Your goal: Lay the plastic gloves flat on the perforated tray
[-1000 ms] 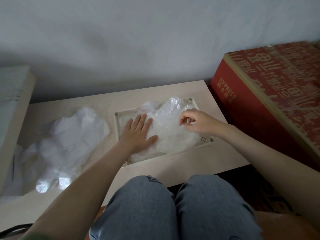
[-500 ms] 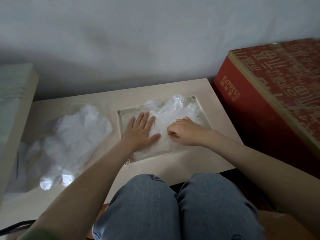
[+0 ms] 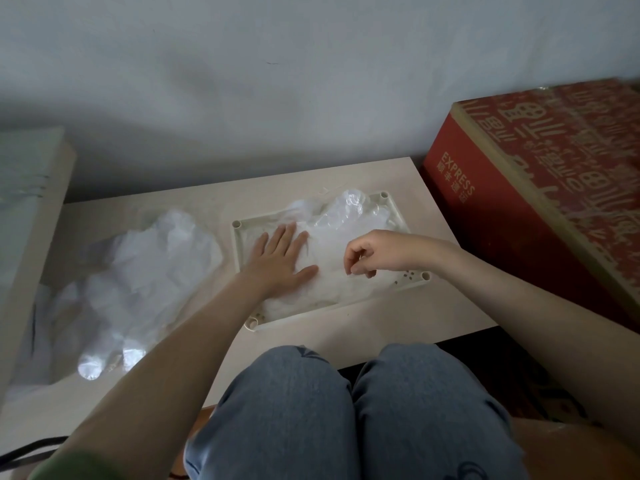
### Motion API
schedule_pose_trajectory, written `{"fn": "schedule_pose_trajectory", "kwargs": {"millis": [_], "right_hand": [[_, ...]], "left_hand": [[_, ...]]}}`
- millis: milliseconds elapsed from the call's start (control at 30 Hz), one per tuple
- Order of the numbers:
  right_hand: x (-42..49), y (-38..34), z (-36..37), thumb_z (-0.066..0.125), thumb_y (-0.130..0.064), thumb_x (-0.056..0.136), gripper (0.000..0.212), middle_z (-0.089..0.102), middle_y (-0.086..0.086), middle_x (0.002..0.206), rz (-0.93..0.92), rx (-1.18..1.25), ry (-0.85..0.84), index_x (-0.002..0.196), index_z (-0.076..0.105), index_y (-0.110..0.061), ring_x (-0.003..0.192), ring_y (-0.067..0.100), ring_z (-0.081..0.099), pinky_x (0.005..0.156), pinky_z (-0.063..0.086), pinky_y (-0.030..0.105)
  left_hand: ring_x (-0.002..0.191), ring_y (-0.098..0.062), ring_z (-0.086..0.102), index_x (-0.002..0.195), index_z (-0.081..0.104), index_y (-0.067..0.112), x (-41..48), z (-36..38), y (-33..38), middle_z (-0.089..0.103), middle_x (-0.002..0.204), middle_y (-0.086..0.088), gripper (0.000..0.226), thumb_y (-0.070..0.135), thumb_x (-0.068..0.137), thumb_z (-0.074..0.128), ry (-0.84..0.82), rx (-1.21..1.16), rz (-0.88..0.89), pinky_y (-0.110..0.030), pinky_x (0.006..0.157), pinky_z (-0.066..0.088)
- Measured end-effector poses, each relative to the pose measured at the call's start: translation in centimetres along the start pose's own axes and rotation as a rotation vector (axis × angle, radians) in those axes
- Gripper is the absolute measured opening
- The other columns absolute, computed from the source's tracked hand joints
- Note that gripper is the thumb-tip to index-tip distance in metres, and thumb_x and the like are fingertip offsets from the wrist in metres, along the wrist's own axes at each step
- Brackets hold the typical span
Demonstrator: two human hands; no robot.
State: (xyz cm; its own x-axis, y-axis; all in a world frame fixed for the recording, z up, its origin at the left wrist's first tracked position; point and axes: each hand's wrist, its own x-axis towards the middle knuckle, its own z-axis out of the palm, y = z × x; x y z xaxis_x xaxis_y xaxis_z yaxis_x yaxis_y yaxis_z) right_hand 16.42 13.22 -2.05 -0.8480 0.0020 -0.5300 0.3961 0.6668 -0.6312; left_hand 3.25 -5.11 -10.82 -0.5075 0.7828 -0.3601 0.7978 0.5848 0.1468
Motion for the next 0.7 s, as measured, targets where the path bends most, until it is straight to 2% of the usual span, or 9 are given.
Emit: {"fn": "schedule_pose_trajectory", "kwargs": {"millis": [100, 167, 267, 333, 400, 433, 533, 600, 700], "right_hand": [[-0.6, -0.1, -0.5, 0.059, -0.027, 0.091, 0.013, 0.064, -0.009, 0.079, 0.096, -0.088, -0.054, 0.091, 0.069, -0.018, 0.067, 0.002, 0.058, 0.053, 0.038, 0.007], [-0.8, 0.0, -0.9, 0.056, -0.032, 0.093, 0.022, 0.062, -0.009, 0.079, 0.17, -0.187, -0.106, 0.089, 0.07, -0.015, 0.065, 0.007, 0.054, 0.052, 0.038, 0.012], [-0.6, 0.5, -1.3, 0.055, -0.034, 0.093, 0.025, 0.059, -0.007, 0.079, 0.224, -0.338, -0.023, 0.079, 0.066, -0.017, 0.063, 0.011, 0.05, 0.058, 0.038, 0.022], [-0.1, 0.9, -1.0, 0.055, -0.029, 0.091, 0.017, 0.055, -0.008, 0.083, 0.144, -0.357, 0.148, 0.08, 0.061, -0.018, 0.079, 0.013, 0.054, 0.066, 0.037, 0.023], [0.5, 0.9, -0.4, 0.058, -0.027, 0.09, 0.011, 0.054, -0.006, 0.099, -0.007, -0.331, 0.301, 0.095, 0.061, -0.017, 0.103, 0.016, 0.051, 0.079, 0.033, 0.022], [0.6, 0.6, 0.1, 0.059, -0.029, 0.091, 0.021, 0.053, -0.004, 0.111, -0.06, -0.325, 0.322, 0.108, 0.059, -0.018, 0.114, 0.017, 0.045, 0.086, 0.031, 0.022], [1.3, 0.0, 1.9, 0.053, -0.044, 0.094, 0.058, 0.028, -0.004, 0.151, -0.065, -0.447, 0.177, 0.146, 0.031, -0.03, 0.139, 0.019, 0.018, 0.109, 0.017, 0.034], [1.6, 0.2, 2.7, 0.048, -0.047, 0.095, 0.067, 0.011, -0.003, 0.159, -0.021, -0.587, 0.067, 0.151, 0.015, -0.032, 0.145, 0.021, 0.006, 0.114, 0.01, 0.039], [1.9, 0.7, 2.6, 0.048, -0.041, 0.096, 0.062, 0.015, -0.003, 0.157, 0.005, -0.593, 0.032, 0.15, 0.02, -0.029, 0.144, 0.022, 0.011, 0.113, 0.013, 0.039]], "left_hand": [[0.145, -0.016, -0.022, 0.152, -0.011, 0.025, -0.1, 0.0, 0.0, -0.023, 0.158, -0.001, 0.076, 0.065, 0.095, 0.019, 0.011, 0.009, 0.005, -0.04, 0.117, -0.013], [0.145, -0.016, -0.021, 0.152, -0.012, 0.024, -0.1, 0.1, 0.0, -0.023, 0.158, -0.002, 0.077, 0.065, 0.095, 0.019, 0.018, 0.015, 0.01, -0.041, 0.118, -0.012], [0.145, -0.016, -0.022, 0.152, -0.012, 0.024, -0.3, 0.1, 0.0, -0.024, 0.158, -0.002, 0.078, 0.065, 0.094, 0.018, 0.023, 0.027, 0.019, -0.041, 0.118, -0.012], [0.145, -0.017, -0.022, 0.152, -0.012, 0.024, -0.4, 0.0, 0.0, -0.024, 0.158, -0.002, 0.078, 0.066, 0.094, 0.018, 0.029, 0.036, 0.025, -0.041, 0.118, -0.012], [0.146, -0.017, -0.02, 0.153, -0.01, 0.023, -0.5, -0.1, 0.1, -0.023, 0.158, -0.003, 0.078, 0.065, 0.094, 0.019, 0.037, 0.03, 0.019, -0.041, 0.118, -0.01], [0.146, -0.018, -0.018, 0.153, -0.009, 0.023, -0.4, -0.1, 0.2, -0.022, 0.159, -0.003, 0.078, 0.065, 0.094, 0.02, 0.044, 0.026, 0.02, -0.041, 0.118, -0.009], [0.147, -0.019, -0.015, 0.153, -0.007, 0.022, -0.5, -0.1, 0.5, -0.019, 0.159, -0.003, 0.079, 0.066, 0.094, 0.023, 0.07, 0.02, 0.037, -0.041, 0.119, -0.007], [0.148, -0.02, -0.011, 0.154, -0.002, 0.021, -0.5, 0.0, 0.6, -0.016, 0.16, -0.004, 0.078, 0.064, 0.094, 0.024, 0.099, 0.015, 0.047, -0.042, 0.12, -0.003], [0.148, -0.021, 0.001, 0.152, 0.016, 0.02, -0.7, -0.4, 0.7, -0.001, 0.162, -0.003, 0.063, 0.052, 0.099, 0.027, 0.215, -0.04, 0.07, -0.038, 0.119, 0.002]]}}
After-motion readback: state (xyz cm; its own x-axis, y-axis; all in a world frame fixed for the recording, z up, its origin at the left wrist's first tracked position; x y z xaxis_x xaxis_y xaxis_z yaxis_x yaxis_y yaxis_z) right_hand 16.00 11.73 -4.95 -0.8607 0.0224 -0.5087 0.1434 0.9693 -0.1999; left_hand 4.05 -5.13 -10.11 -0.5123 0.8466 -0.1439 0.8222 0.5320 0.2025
